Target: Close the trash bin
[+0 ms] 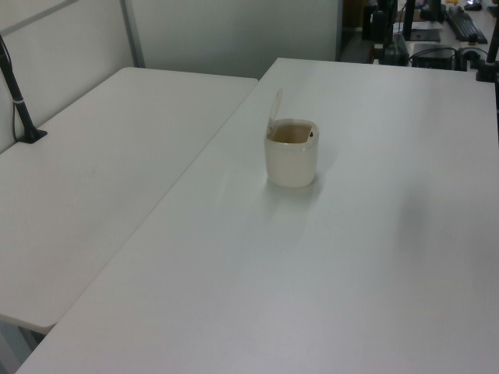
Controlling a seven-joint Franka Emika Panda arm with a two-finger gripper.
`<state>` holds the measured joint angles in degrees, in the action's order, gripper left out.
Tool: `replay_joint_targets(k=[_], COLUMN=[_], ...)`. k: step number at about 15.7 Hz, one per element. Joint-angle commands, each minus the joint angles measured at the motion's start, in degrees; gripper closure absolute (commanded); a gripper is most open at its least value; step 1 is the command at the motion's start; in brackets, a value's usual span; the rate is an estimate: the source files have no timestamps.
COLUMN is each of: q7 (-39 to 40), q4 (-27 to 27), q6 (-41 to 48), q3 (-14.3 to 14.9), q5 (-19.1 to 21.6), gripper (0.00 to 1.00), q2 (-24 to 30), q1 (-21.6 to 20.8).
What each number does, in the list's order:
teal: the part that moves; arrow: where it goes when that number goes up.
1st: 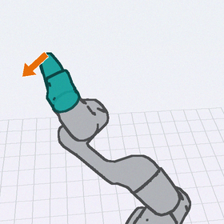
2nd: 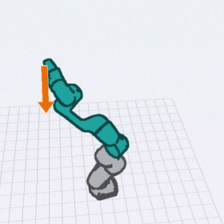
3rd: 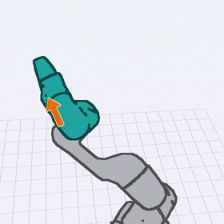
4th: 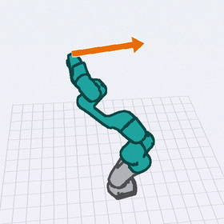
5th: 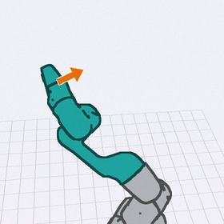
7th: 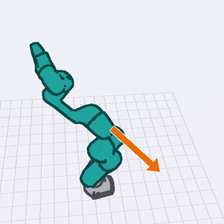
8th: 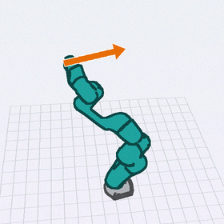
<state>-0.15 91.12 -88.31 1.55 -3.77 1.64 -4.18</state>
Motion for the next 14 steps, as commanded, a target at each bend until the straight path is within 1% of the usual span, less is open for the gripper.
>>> replay_joint_targets(k=[1,5,9,14], q7=[-0.90,-0.46,-0.29,-0.20], q4=[1.16,1.16,1.08,0.99], q6=[-0.19,-0.37,-0.46,-0.55], q3=[0.21,0.29,0.29,0.29], q5=[-0.98,-1.06,-1.15,-1.15], gripper=[0.00,0.00,0.00,0.00], q2=[0.65,0.47,-1.03,-1.03], q1=[-1.09,-0.92,-0.83,-0.91])
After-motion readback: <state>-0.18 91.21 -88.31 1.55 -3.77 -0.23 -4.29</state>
